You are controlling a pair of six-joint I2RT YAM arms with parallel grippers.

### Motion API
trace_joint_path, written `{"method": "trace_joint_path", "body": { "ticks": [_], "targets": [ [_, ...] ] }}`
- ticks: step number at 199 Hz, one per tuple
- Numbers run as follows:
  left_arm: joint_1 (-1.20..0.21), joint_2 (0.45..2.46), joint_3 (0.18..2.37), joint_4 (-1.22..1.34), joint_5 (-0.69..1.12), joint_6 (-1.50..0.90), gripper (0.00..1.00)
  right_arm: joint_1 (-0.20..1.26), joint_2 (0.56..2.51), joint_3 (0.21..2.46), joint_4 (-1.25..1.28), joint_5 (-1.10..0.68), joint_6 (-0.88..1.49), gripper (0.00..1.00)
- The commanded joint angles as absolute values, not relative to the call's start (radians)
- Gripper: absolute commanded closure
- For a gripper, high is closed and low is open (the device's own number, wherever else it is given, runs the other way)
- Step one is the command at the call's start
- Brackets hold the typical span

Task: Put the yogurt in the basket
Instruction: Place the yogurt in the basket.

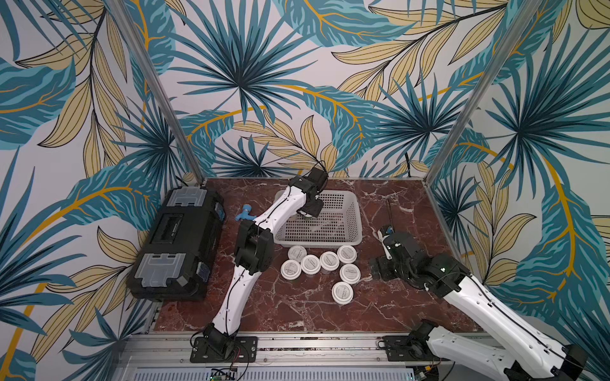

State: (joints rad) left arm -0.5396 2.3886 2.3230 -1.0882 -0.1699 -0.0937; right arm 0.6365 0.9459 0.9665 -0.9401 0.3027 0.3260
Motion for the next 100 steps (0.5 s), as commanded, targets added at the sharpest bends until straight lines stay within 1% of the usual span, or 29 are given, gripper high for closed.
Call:
{"method": "trace_joint_path", "body": {
  "ticks": [1,58,82,100],
  "targets": [
    [-0.537,2.381,2.303,-1.066,-0.18,-0.089,0.26,0.642,0.933,0.95,-0.939,0.313,0.338,0.0],
    [-0.537,2.381,2.302,-1.065,-0.179,-0.091,0.21,0.643,0.933,0.948,-0.939,0.314,0.337,0.0],
    [-0.537,2.374,2.307,-1.059,-0.184,-0.086,0.17,0.642,0.934,0.948,-0.939,0.314,0.337,0.0],
    [-0.543,2.352,2.301,-1.025,-0.199,-0.069,0.17,0.643,0.936,0.949,-0.939,0.315,0.339,0.01]
  ]
}}
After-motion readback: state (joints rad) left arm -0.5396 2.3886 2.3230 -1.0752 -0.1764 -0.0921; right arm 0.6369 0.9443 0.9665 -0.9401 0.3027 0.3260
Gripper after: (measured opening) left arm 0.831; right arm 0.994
